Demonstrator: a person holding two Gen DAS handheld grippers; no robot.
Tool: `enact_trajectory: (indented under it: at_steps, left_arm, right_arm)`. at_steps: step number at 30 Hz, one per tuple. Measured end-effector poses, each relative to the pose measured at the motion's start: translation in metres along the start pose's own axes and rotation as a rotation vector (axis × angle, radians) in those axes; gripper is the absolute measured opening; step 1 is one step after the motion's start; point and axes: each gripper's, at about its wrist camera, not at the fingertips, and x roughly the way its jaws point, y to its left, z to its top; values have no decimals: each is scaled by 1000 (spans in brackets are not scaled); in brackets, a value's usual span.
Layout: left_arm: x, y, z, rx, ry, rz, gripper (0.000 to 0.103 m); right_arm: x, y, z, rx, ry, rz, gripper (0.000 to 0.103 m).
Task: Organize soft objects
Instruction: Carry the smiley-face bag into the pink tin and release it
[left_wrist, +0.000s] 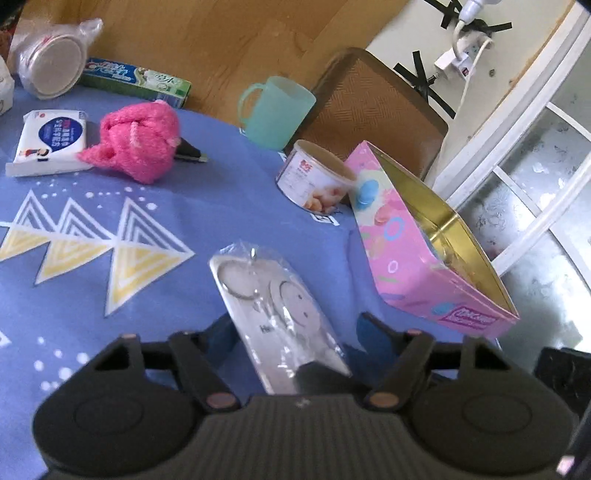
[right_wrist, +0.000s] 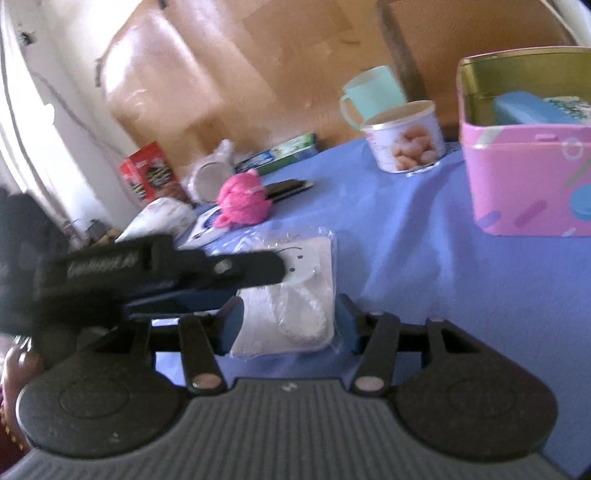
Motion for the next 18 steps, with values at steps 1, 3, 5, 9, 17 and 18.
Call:
enact_trajectory:
  at_steps: [1,3,5,9,17,18]
  left_arm:
    - [1,-5,0,17,-1,11,62]
    - [1,-9,4,4,-1,-25,57]
    - [1,-17,14,-19,-3,-98,57]
    - [11,-60,36,69,-19,-154,57]
    - [79,-164,64,281,-26,-188,71]
    - [87,-173,65,306,-45,-151,73]
  right_arm:
    - [-1,4,-1,-12,-14,-18,57]
    - [-9,8,1,-33,-68,-53,57]
    - [-19,11,4,-60,-137,-85,57]
    - [-45,11,13,-106,-293,-185,57]
    - [-79,-35,44,-130,-486,-467,57]
    - [-79,-44,47,-134,-500,-529,58]
